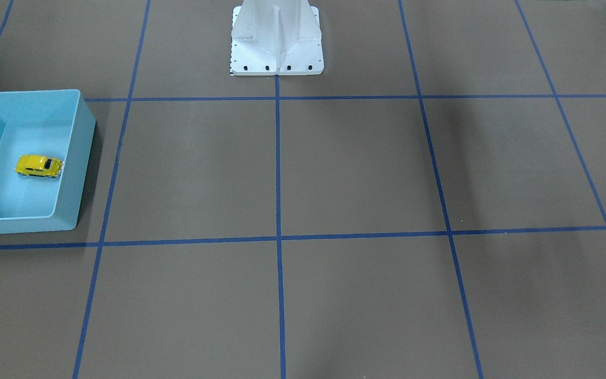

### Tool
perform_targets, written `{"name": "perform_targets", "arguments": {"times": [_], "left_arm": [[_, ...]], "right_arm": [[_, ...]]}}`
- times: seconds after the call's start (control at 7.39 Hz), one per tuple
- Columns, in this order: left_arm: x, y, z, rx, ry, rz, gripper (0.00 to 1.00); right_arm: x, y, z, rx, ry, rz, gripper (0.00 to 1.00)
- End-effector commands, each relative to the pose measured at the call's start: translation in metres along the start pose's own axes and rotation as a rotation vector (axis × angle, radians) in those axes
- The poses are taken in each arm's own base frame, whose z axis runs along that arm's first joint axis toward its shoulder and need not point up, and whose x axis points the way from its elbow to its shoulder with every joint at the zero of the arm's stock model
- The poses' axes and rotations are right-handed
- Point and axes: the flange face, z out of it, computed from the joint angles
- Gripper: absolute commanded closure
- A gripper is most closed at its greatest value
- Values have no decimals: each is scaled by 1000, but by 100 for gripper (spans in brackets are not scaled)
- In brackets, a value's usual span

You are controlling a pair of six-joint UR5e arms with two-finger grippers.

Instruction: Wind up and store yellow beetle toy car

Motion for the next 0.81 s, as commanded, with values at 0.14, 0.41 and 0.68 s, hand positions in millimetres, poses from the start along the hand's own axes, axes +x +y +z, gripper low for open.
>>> {"name": "perform_targets", "arguments": {"times": [0.14,0.41,0.68], "left_arm": [[1,0,-1,1,1,1,0],[0,0,0,2,2,0,0],[1,0,-1,4,4,4,0]], "right_arm": [[4,3,4,-9,-1,7,0],[6,4,5,-11,1,13,0],[7,4,6,-11,9,11,0]]}}
